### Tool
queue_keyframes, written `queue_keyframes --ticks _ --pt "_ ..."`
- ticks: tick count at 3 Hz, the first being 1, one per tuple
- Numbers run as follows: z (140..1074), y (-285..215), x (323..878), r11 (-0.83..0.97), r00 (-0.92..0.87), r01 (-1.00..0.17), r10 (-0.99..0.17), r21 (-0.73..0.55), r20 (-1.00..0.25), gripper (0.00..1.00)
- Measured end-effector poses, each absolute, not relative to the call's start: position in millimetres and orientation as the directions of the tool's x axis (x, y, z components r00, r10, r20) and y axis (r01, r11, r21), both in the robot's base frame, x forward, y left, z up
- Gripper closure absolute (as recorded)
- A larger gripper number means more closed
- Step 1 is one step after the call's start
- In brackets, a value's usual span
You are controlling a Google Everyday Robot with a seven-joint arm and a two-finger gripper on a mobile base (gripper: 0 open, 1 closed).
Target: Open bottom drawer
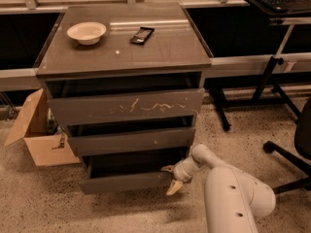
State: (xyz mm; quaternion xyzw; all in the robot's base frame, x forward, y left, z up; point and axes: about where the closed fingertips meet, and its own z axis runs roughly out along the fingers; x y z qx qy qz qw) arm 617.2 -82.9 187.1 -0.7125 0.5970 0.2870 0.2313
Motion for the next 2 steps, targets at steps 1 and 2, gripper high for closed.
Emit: queue_keyframes --ticks 1,2 --pt "182.6 -82.2 601.7 -0.175 0.096 -0.984 -0.718 0.045 -0.689 0.56" --pt "188.3 -82.2 601.8 -0.175 0.096 -0.984 -0.718 0.045 -0.689 0.79"
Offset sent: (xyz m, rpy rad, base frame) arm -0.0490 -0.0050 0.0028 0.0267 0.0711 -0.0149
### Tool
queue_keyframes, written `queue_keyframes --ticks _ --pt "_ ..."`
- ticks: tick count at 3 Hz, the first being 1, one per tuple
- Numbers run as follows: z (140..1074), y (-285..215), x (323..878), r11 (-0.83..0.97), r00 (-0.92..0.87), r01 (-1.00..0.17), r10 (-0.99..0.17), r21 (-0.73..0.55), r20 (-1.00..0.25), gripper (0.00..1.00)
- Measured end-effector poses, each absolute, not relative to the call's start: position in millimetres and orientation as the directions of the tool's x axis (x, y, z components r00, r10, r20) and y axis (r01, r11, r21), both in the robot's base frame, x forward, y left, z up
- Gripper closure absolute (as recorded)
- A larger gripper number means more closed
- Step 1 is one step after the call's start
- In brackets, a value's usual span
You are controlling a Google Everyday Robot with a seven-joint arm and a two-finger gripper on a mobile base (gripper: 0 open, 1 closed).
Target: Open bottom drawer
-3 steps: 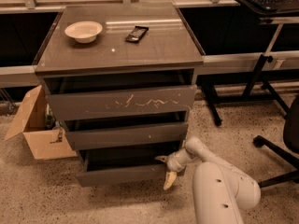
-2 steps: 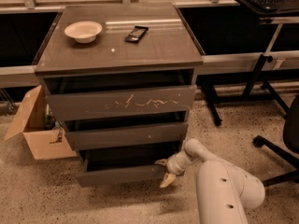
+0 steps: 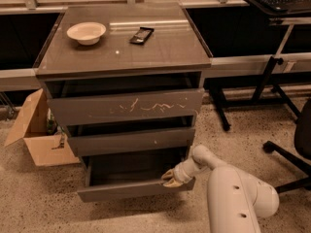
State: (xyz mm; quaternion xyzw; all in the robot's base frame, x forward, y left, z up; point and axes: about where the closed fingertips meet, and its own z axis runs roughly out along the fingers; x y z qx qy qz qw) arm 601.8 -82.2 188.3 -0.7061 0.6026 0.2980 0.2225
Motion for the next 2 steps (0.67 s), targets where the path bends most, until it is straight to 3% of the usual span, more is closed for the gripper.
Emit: queue_keyframes --ticks 1,2 --pt "191.7 -82.0 602.5 -0.175 0.096 -0.984 -0.718 0.045 -0.689 0.99" --pt "192.9 -79.6 595.7 -0.183 0.098 -0.982 -0.711 0.049 -0.696 1.0"
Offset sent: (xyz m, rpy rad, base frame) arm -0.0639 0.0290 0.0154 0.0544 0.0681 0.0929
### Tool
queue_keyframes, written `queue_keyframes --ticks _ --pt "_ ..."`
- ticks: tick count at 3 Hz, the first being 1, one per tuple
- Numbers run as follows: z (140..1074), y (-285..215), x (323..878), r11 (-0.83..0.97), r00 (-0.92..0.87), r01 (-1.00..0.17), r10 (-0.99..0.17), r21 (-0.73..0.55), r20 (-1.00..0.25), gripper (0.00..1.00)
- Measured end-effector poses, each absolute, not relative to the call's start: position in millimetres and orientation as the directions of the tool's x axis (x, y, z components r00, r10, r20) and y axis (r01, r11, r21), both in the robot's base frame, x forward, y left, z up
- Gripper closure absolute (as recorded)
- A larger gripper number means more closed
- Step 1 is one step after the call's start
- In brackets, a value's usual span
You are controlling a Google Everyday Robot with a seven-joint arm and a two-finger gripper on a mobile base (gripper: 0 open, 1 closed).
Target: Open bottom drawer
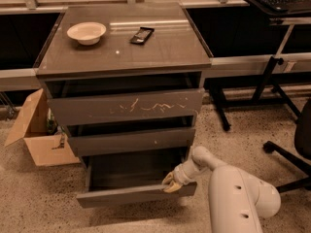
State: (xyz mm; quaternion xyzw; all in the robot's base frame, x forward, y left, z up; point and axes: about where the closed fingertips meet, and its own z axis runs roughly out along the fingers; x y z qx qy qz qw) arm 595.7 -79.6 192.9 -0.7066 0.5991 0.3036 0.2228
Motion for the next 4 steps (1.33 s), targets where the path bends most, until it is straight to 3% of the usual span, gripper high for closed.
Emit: queue_keyframes --ticks 2,3,4 --pt "194.5 -75.5 577.6 -0.206 0.089 -0.975 -0.69 0.077 -0.718 1.0" --pt "194.5 -75.5 577.6 -0.206 0.089 -0.975 -0.69 0.077 -0.718 0.87" --pt "194.5 -75.5 577.6 -0.206 0.089 -0.975 -0.69 0.077 -0.718 0.63"
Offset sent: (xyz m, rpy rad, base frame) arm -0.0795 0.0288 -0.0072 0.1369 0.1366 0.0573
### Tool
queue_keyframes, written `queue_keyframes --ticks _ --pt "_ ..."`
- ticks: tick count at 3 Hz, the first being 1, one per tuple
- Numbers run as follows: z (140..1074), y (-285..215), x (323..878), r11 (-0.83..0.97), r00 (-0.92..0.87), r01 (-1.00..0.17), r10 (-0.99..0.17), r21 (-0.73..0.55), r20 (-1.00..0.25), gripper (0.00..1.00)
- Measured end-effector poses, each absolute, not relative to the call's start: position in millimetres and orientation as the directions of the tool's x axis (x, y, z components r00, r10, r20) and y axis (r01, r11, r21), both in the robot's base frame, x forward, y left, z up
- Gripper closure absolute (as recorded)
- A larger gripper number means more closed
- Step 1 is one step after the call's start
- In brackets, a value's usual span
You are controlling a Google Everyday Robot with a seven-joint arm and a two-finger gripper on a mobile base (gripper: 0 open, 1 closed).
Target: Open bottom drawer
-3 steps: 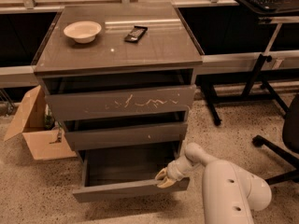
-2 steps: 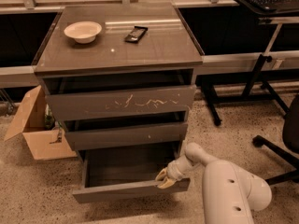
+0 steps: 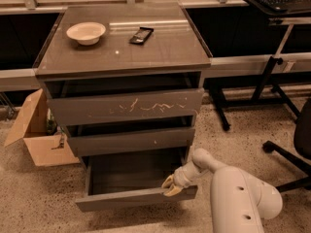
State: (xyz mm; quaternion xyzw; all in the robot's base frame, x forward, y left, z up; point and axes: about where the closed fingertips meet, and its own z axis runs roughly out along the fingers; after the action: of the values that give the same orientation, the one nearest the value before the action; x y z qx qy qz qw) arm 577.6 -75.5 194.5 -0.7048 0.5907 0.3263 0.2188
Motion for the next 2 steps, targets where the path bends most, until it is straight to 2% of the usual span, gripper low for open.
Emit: queue_keyframes --ticks 2 --pt "194.5 -75.5 577.5 -0.206 0.089 -0.975 -0.69 0.077 -0.719 0.17"
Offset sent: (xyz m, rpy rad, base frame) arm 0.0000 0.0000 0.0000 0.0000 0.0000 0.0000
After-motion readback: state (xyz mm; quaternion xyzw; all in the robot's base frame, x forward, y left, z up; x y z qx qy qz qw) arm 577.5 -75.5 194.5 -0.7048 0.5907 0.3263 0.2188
